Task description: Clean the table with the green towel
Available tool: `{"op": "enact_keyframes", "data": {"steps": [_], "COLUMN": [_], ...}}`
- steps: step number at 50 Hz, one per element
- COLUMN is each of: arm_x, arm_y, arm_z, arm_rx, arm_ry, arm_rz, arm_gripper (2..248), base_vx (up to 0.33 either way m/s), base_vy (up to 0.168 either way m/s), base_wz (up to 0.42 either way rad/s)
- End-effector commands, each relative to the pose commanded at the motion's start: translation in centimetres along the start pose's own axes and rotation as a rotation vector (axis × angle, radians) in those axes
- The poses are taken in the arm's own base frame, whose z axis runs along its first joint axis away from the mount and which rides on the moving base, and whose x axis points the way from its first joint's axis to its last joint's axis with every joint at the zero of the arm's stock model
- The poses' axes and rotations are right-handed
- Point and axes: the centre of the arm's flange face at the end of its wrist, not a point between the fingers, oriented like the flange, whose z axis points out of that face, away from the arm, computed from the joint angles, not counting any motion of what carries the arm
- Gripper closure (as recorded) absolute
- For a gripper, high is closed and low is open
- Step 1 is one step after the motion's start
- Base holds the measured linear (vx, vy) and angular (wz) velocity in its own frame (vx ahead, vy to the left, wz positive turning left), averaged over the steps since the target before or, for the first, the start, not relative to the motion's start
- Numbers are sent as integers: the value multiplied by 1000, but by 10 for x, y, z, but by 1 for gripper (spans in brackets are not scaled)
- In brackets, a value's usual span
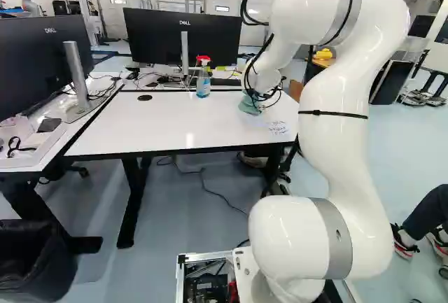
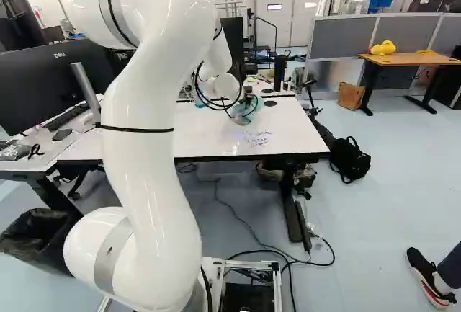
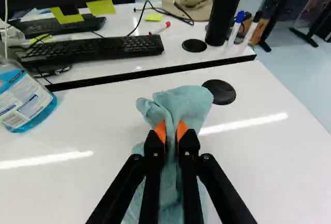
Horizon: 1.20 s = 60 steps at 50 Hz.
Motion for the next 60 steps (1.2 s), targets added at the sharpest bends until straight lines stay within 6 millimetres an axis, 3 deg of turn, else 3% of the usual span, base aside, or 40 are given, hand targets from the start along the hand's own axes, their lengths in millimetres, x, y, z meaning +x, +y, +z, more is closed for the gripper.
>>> {"op": "enact_keyframes", "data": {"steps": [20,40,60], "arm_x": [-15,-15,0], "arm_y": [0,0,8], "arm_z": [-1,-1,26], "arm_rx": [0,0,-9], "arm_ry": [-167,-167,-142], "arm_rz": [0,0,7], "arm_gripper": [206,206,206], "base_vx": [0,0,0], "base_vy": [0,0,0], "base_wz": [0,0,0]}}
